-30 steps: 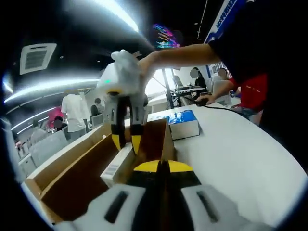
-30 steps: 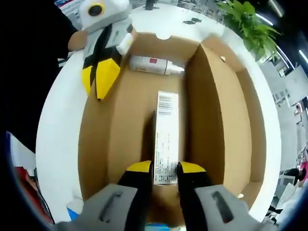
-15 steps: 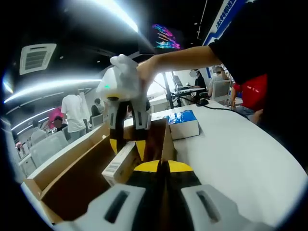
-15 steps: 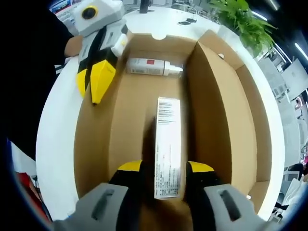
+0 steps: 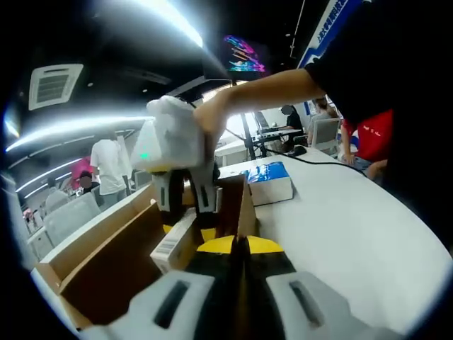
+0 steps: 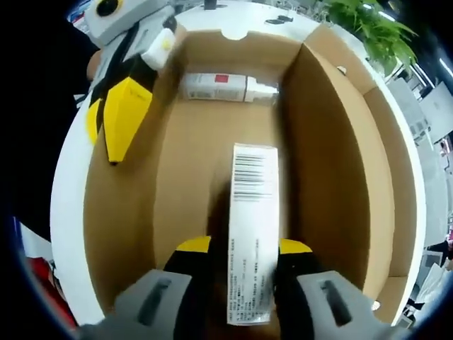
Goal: Operate the shoe box by opening the lid, removing the specified soft item, and placing it in the target area until the item is outside and the box remains undamaged.
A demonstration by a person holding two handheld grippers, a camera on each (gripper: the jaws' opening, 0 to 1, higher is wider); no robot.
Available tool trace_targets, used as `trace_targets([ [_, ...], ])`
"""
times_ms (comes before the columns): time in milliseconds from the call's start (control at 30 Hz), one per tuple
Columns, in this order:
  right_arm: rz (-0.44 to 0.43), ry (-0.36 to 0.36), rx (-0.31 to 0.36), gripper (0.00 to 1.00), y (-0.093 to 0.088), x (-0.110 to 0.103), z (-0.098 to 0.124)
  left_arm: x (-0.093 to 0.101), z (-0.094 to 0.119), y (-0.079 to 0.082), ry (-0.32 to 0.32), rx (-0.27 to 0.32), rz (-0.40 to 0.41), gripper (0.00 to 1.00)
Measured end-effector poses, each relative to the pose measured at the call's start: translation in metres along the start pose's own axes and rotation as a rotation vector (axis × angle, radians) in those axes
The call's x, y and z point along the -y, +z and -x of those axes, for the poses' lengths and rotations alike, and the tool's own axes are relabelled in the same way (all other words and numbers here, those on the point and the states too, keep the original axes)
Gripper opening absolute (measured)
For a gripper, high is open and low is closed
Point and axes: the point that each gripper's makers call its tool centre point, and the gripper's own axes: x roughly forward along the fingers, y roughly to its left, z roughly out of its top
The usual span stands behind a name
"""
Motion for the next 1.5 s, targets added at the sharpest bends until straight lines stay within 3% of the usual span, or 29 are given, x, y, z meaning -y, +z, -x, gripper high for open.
trace_targets([
  [167, -0.004, -0.016, -0.005, 0.22, -0.001, 0.003, -0.001, 0.000, 0.000, 0.000, 0.001, 0.001, -0.007, 0.04],
  [633, 0.001, -0.007, -0.003, 0.22, -0.001, 0.001, 0.001, 0.000, -0.001, 0.000, 0.000, 0.001, -0.005, 0.04],
  [867, -0.013, -0.024, 0.023, 0.22, 0.003, 0.000, 0.013, 0.001, -0.001, -0.001, 0.000, 0.001, -0.005, 0.04],
  [1133, -0.147, -0.071, 0.019, 0.21, 0.001, 0.001, 0.027, 0.002, -0.001, 0.000, 0.001, 0.001, -0.005, 0.04],
  [1467, -0.229, -0.157, 0.102, 0.21, 0.013, 0.000, 0.056, 0.001, -0.001, -0.001, 0.001, 0.001, -0.006, 0.04],
  [1500, -0.267, -0.180, 0.120, 0.21, 0.014, 0.002, 0.061, 0.001, -0.001, -0.001, 0.001, 0.001, -0.006, 0.04],
])
